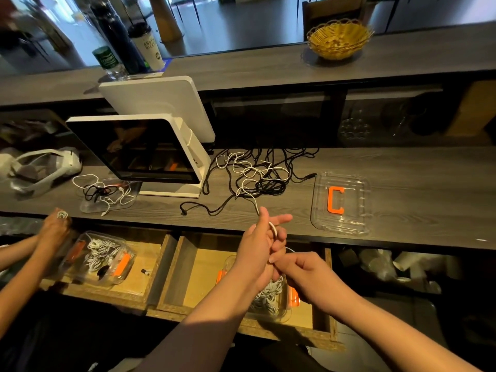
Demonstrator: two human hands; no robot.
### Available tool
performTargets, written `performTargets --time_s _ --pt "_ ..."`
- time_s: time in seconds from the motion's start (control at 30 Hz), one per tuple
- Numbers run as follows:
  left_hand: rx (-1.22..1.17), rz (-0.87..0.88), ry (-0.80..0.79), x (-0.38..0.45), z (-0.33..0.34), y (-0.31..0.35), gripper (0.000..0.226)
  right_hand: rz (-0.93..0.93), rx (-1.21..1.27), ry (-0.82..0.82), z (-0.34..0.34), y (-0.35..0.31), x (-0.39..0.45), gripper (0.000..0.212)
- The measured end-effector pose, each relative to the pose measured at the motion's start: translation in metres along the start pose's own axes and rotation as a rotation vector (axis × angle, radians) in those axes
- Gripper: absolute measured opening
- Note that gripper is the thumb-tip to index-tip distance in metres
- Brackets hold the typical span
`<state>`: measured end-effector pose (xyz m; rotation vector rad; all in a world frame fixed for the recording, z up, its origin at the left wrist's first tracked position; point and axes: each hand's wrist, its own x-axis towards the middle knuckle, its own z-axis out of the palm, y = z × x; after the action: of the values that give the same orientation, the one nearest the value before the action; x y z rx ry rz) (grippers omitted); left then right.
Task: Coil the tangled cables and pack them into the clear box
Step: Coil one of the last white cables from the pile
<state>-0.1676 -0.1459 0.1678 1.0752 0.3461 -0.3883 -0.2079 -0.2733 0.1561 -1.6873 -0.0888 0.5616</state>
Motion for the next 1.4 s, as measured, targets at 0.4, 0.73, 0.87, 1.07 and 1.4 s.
performTargets --time_s 0.4,0.73,0.87,1.07,1.4 --pt "0.595 0.106 0.036 0.013 -0.013 -0.011 0.051 -0.06 -0.31 -0.063 0.008 -0.004 -0.009 0.027" --pt "0.578 -0.409 -0.202 -0.005 -0.011 -0.006 0.059 -0.212 -0.563 0.247 -0.034 -0.014 0.003 0.025" --pt "0.586 -0.539 -0.386 -0.003 -0.012 -0.005 0.092 -0.278 -0.652 0.319 -0.059 -0.018 0.011 0.038" --pt "0.903 -0.491 -0.639 -0.009 -0.015 0.002 0.067 -0.281 -0.522 0.413 -0.078 -0.021 0.011 0.029" --pt "0.725 -0.335 -0.428 -0.001 -0.025 0.006 0.063 -0.115 -0.413 0.458 -0.097 0.0 0.008 0.019"
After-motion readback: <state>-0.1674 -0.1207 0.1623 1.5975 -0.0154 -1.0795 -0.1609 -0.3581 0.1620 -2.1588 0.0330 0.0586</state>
